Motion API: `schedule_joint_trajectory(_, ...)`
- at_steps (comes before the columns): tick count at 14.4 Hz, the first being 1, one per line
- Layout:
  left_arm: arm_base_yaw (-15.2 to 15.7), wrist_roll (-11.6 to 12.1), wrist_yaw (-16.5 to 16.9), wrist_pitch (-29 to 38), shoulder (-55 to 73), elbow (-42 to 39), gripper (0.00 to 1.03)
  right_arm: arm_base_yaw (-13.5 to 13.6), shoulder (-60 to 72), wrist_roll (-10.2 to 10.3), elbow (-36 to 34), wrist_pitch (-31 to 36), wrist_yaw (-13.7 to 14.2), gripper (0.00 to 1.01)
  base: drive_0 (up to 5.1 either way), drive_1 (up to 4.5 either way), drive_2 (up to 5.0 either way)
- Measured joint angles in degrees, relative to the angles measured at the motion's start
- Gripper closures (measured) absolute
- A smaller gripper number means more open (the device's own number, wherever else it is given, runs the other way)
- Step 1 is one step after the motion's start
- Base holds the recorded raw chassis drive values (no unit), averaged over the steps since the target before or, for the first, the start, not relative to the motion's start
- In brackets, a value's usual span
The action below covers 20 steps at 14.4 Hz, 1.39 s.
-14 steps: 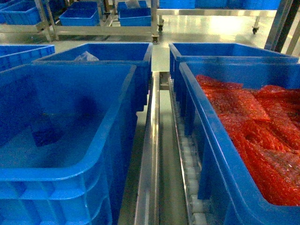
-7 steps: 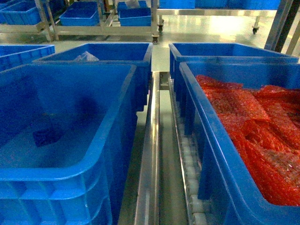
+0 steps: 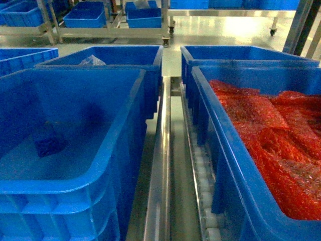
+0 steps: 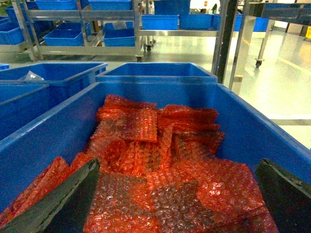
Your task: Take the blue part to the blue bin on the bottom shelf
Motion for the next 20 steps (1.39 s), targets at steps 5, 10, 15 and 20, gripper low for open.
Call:
schedule_joint_trajectory(5, 0.0, 0.1, -0.2, -0.1, -2.4, 0.0, 0.76, 0.0, 0.0, 0.0, 0.0, 0.1, 0.0, 0.03, 0.0, 0.0, 0.0)
schedule_joint_trajectory(10, 0.0, 0.1, -0.2, -0.1, -2.4, 0.0, 0.26, 0.0, 0.0, 0.0, 0.0, 0.1, 0.0, 0.03, 0.0, 0.0, 0.0)
schedule_joint_trajectory(15, 0.0, 0.1, -0.2, -0.1, -2.4, 0.0, 0.05, 0.0, 0.0, 0.0, 0.0, 0.1, 0.0, 0.03, 0.0, 0.0, 0.0)
schedule_joint_trajectory(20, 0.0, 0.1, -0.2, -0.1, -2.4, 0.0, 0.05, 0.0, 0.0, 0.0, 0.0, 0.1, 0.0, 0.03, 0.0, 0.0, 0.0)
